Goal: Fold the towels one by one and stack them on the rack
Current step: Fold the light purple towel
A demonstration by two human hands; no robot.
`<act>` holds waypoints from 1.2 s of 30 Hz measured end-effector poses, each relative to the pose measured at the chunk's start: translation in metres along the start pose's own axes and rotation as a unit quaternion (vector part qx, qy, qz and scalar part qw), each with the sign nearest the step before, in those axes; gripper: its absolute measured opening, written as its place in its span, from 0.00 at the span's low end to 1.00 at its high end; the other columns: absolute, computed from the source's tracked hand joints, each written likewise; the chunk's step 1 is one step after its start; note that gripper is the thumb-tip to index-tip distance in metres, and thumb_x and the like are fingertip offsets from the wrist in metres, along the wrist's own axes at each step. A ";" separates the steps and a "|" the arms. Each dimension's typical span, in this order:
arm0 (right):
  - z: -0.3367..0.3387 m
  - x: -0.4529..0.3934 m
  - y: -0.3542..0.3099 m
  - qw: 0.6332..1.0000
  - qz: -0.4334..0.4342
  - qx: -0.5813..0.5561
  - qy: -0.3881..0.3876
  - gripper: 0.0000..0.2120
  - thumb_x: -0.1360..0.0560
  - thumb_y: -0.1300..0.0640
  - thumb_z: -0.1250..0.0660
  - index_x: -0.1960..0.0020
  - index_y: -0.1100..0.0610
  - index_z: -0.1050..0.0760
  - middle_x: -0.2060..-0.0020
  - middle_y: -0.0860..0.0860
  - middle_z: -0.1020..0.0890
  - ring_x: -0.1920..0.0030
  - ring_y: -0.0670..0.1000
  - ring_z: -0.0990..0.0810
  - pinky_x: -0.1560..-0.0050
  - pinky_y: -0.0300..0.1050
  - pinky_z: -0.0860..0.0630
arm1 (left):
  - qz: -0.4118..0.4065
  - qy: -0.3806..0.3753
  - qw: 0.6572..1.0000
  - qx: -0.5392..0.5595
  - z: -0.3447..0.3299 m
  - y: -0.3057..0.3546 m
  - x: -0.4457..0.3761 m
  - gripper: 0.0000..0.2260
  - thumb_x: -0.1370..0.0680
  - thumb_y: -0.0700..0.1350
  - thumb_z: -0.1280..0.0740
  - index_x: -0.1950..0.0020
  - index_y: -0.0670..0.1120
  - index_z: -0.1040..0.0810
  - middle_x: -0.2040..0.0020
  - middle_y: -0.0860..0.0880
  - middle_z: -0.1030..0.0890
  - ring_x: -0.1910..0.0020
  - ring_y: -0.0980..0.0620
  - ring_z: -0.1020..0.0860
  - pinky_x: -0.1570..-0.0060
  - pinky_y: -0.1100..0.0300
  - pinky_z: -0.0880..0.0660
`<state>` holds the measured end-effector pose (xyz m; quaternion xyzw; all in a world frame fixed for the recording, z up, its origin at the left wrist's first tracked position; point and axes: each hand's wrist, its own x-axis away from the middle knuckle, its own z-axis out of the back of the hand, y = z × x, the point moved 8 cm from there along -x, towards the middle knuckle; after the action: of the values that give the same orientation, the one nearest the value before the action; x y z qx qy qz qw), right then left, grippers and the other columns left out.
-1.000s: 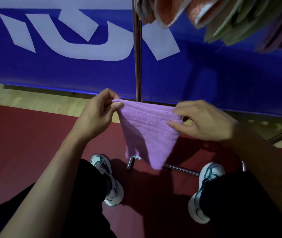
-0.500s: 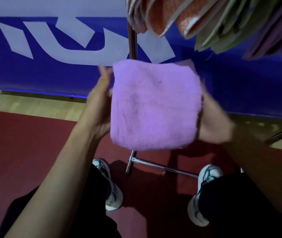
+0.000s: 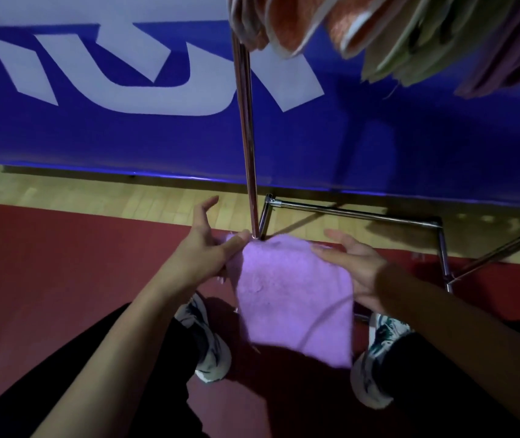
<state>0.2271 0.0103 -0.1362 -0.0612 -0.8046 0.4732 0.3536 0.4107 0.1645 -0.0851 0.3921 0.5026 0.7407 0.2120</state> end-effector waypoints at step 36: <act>0.015 -0.023 -0.061 0.811 0.188 0.554 0.002 0.17 0.25 0.52 0.26 0.36 0.46 0.19 0.44 0.43 0.17 0.42 0.44 0.20 0.38 0.43 0.25 | -0.202 0.055 0.962 -0.173 -0.008 0.042 -0.020 0.08 0.20 0.44 0.27 0.43 0.55 0.12 0.51 0.57 0.12 0.47 0.60 0.15 0.47 0.59 0.18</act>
<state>0.2495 -0.0437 -0.1033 -0.0058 -0.3783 0.8957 0.2337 0.4201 0.1286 -0.0559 0.1983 0.4467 0.7783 0.3940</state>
